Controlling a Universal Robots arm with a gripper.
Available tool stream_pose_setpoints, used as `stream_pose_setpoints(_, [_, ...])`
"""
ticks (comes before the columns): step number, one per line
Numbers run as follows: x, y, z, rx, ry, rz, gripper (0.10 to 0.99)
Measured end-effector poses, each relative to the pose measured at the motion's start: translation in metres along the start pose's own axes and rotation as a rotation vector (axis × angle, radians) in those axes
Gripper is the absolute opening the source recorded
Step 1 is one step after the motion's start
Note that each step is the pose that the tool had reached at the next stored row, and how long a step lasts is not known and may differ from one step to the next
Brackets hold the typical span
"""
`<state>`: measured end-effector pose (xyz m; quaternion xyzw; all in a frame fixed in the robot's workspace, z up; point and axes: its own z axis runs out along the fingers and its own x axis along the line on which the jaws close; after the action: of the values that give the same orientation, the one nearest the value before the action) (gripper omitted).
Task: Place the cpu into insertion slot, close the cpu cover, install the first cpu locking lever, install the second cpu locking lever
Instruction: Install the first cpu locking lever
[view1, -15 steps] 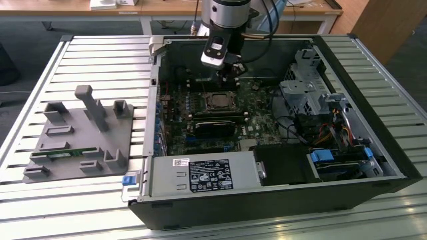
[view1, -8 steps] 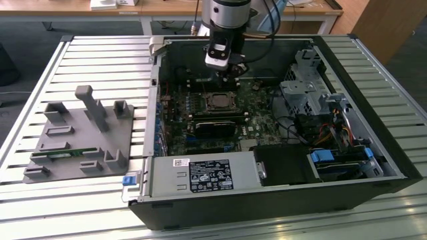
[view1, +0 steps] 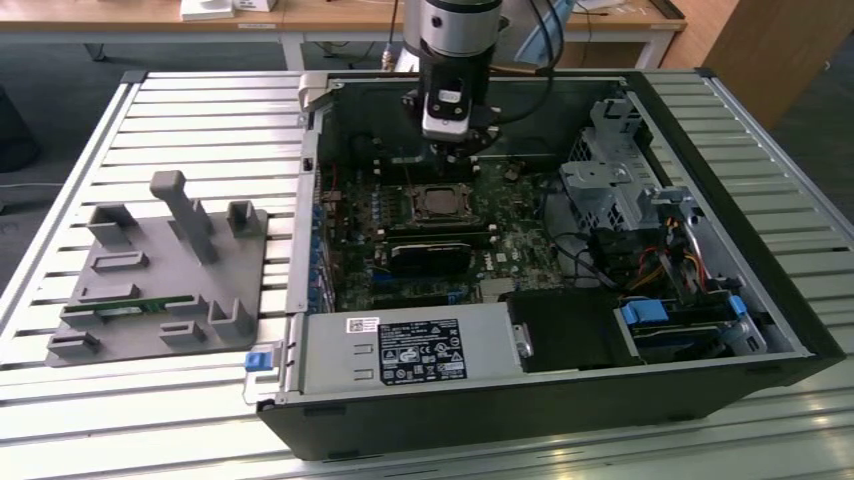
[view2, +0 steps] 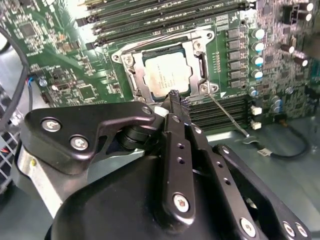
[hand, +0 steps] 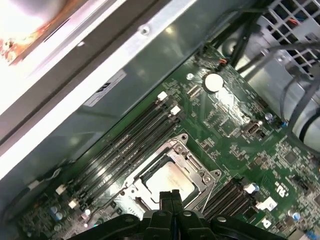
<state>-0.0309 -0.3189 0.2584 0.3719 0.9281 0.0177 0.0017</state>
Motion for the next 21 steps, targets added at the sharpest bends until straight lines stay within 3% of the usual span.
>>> stream_pose_setpoints(21, [0.0, -0.0002, 0.0, 0.002, 0.0074, -0.219, 0.106])
